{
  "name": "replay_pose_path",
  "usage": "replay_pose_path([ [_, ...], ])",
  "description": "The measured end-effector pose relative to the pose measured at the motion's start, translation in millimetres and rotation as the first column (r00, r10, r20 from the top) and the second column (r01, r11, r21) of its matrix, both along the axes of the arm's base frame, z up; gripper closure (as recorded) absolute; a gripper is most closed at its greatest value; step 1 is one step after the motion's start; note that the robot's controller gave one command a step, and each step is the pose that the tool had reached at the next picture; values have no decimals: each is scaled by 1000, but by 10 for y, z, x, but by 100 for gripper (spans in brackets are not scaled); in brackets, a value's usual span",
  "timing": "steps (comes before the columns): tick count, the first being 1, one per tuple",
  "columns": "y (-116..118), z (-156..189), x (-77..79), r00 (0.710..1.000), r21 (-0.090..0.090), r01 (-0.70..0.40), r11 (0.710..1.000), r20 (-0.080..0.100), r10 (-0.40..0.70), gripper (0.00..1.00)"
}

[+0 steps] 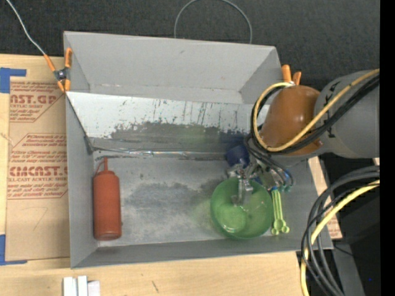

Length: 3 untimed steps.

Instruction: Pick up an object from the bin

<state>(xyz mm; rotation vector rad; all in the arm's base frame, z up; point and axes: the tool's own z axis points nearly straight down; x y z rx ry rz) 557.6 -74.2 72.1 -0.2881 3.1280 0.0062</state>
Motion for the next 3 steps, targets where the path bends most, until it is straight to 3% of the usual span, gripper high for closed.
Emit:
replay_pose_path([
  [1,0,0,0,1000,0,0,1000,0,0,100],
  [2,52,1226,-64,1000,1,-11,1000,3,11,100],
  [3,52,1226,-64,1000,1,-11,1000,3,11,100],
])
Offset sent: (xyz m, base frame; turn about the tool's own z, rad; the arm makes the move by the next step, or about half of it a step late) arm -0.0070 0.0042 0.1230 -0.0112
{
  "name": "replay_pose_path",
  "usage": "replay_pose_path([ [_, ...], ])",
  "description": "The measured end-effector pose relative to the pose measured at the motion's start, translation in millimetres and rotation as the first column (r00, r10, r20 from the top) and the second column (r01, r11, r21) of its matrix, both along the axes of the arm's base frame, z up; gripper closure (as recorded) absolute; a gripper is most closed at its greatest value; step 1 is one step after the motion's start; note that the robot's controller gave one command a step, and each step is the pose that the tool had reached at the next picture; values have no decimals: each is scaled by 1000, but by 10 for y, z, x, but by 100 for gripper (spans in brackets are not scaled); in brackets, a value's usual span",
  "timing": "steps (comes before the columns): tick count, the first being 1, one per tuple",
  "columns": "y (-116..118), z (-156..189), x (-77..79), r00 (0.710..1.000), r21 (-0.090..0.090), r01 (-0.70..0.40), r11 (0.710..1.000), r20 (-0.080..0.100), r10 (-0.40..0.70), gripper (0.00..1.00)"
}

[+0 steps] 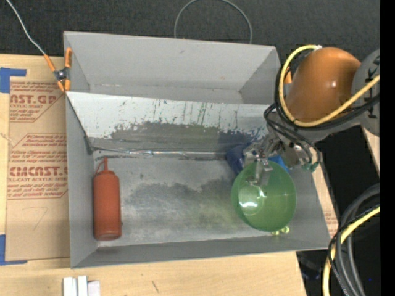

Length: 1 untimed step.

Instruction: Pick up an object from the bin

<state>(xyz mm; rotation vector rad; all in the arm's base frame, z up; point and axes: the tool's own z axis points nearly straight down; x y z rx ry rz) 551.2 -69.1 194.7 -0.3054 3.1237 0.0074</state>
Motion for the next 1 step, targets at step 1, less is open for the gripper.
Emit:
replay_pose_path([
  [1,-18,895,-38,1000,0,17,1000,-1,-17,100],
])
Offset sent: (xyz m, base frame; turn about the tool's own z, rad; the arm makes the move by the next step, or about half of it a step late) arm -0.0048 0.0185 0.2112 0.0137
